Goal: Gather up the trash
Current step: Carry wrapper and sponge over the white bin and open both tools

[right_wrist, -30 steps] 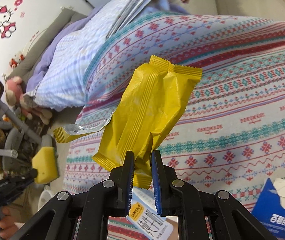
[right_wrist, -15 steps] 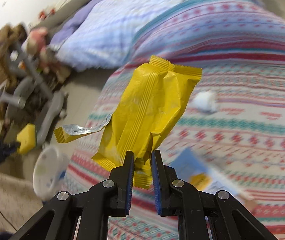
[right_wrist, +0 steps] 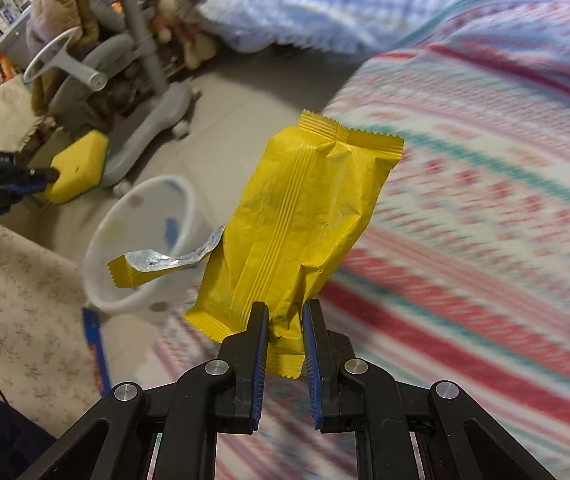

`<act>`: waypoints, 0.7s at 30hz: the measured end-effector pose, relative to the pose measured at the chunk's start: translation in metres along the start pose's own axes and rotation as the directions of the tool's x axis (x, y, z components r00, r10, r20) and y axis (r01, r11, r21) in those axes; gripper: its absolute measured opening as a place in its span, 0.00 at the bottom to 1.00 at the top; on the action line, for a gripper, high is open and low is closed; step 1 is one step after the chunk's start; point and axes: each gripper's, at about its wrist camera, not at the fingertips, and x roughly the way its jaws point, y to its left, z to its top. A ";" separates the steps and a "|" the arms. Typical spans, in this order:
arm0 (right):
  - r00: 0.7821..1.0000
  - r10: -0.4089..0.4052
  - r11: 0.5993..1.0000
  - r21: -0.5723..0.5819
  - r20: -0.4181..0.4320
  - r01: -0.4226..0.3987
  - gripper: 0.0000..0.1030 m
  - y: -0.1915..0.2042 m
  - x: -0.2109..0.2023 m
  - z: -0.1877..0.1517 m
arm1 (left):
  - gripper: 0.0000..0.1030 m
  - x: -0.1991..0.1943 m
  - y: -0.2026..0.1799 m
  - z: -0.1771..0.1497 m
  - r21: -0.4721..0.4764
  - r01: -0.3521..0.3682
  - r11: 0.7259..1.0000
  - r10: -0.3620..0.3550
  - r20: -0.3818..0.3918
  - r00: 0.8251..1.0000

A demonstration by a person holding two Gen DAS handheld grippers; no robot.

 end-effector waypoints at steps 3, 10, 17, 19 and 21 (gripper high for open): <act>0.999 0.042 0.999 -0.010 -0.018 -0.042 0.15 0.026 0.024 0.004 | 0.10 0.000 0.008 0.005 -0.026 -0.004 1.000 0.004 0.006 1.000; 0.992 0.102 0.980 -0.162 -0.070 -0.112 0.15 0.117 0.085 0.025 | 0.10 0.002 0.021 0.012 -0.053 -0.009 0.999 0.010 0.009 1.000; 0.986 0.045 0.977 -0.200 -0.160 -0.077 0.35 0.141 0.139 0.028 | 0.10 0.010 0.021 0.013 -0.042 -0.021 0.999 0.020 -0.007 1.000; 0.988 0.042 0.983 -0.168 -0.151 -0.068 0.36 0.134 0.138 0.028 | 0.11 0.014 0.018 0.012 -0.021 -0.017 1.000 0.017 -0.024 1.000; 0.989 0.050 0.988 -0.136 -0.142 -0.070 0.36 0.122 0.131 0.025 | 0.11 0.019 0.013 0.010 -0.004 -0.005 1.000 0.005 -0.044 0.999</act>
